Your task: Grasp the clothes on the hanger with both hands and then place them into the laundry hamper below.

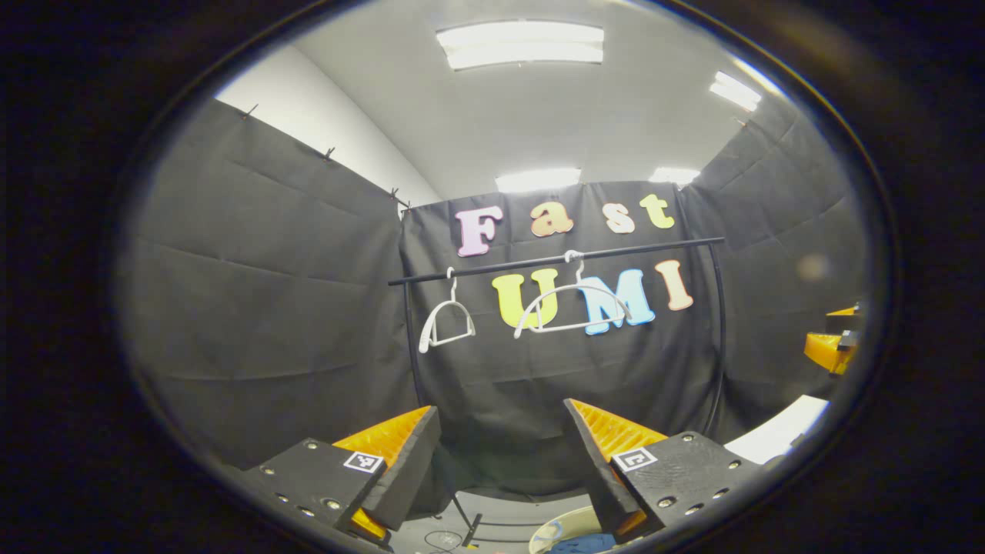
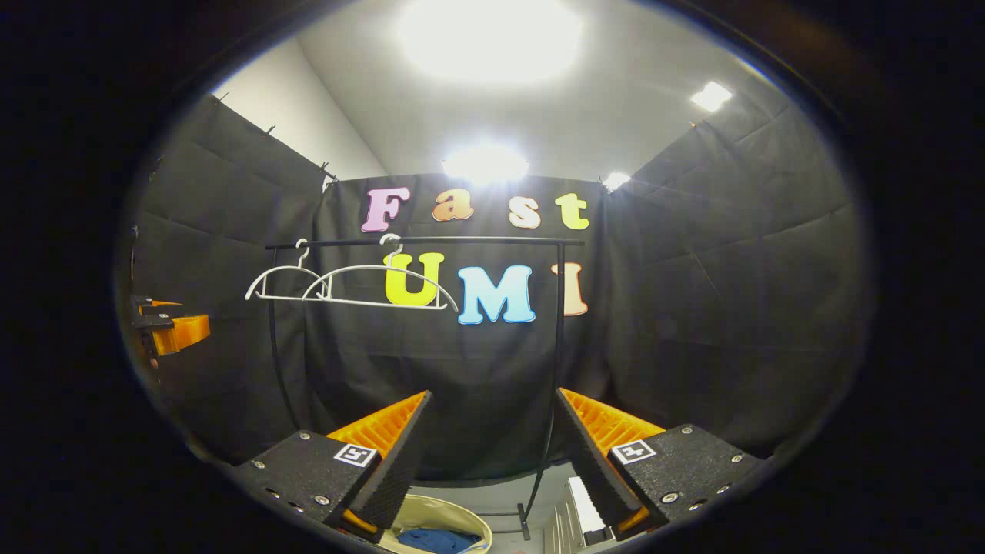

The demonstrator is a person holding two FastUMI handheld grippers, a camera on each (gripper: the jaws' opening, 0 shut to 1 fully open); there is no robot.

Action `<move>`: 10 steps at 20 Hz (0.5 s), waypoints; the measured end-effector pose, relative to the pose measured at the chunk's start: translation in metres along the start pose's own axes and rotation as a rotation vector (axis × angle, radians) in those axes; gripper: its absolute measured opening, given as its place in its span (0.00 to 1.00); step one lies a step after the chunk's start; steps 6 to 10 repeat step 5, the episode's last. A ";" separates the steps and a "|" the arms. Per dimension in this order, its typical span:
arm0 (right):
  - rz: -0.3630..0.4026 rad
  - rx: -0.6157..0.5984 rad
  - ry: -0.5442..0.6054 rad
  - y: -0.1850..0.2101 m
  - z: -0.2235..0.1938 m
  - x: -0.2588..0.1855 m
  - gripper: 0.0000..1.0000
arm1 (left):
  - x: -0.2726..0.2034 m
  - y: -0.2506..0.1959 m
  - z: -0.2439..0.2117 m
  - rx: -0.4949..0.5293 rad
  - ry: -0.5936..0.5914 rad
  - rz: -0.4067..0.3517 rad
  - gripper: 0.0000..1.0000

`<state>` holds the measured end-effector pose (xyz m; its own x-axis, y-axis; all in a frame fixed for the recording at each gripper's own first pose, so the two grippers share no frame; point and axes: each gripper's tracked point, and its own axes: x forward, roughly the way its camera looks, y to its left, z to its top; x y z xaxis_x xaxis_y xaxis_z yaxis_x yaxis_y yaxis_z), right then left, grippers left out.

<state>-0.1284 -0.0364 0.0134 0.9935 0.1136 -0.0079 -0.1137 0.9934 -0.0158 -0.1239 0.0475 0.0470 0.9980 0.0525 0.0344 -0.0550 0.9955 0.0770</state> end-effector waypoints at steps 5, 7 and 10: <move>-0.003 0.003 -0.008 0.004 -0.002 0.000 0.95 | -0.007 0.008 0.000 -0.012 -0.004 0.005 0.97; -0.003 0.003 -0.008 0.004 -0.002 0.000 0.95 | -0.007 0.008 0.000 -0.012 -0.004 0.005 0.97; -0.003 0.003 -0.008 0.004 -0.002 0.000 0.95 | -0.007 0.008 0.000 -0.012 -0.004 0.005 0.97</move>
